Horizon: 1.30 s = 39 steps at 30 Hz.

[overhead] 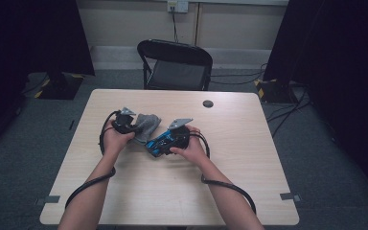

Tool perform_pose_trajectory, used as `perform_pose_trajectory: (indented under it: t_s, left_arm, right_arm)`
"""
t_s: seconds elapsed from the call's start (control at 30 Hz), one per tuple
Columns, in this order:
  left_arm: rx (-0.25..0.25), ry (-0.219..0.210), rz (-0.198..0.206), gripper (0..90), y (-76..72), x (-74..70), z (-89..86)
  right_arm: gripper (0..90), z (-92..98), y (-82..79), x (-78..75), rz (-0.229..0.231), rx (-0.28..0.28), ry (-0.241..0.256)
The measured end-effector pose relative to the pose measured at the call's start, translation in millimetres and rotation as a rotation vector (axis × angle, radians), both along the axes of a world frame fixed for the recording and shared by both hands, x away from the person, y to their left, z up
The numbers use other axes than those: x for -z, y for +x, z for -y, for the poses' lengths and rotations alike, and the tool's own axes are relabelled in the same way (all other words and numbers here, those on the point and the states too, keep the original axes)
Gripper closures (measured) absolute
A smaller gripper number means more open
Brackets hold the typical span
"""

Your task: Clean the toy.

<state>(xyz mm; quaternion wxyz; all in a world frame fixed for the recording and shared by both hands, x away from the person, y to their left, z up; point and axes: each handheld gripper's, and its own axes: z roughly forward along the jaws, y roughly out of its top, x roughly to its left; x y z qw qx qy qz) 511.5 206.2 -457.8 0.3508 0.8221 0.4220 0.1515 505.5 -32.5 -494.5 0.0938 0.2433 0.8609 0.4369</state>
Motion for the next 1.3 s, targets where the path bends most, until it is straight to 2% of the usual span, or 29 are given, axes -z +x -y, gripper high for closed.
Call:
perform_pose_trajectory:
  t_s: [0.1,0.27,0.43,0.57,0.73,0.93,1.0,1.3]
  left_arm:
    - [0.033,0.017,0.008,78.7,8.4,3.8,11.3]
    - [0.078,0.042,-0.005,77.7,18.3,10.8,27.5]
    - [0.11,0.025,0.011,75.5,20.3,15.4,39.7]
    - [0.117,0.013,0.005,75.2,19.3,20.4,43.8]
    - [0.111,0.0,-0.002,78.2,16.8,23.9,42.2]
    - [0.146,0.032,0.003,79.6,14.2,20.7,41.0]
    - [0.143,0.032,0.008,79.6,12.4,19.6,39.4]
    - [0.143,0.016,-0.014,79.9,2.0,14.7,24.6]
  right_arm:
    - [8.1,0.7,-0.4,0.8,0.003,0.003,0.01]
    - [8.1,0.5,-0.6,1.0,0.003,0.004,0.012]
    - [8.0,0.9,-0.6,1.5,0.005,0.004,0.017]
    - [8.1,1.0,-0.8,1.7,0.007,0.005,0.019]
    - [8.0,1.1,-0.7,1.8,0.007,0.004,0.019]
    - [8.0,1.0,-0.7,1.7,0.007,0.003,0.018]
    - [8.1,0.9,-0.9,1.8,0.008,0.003,0.019]
    - [8.0,0.3,-1.4,1.6,0.006,0.003,0.016]
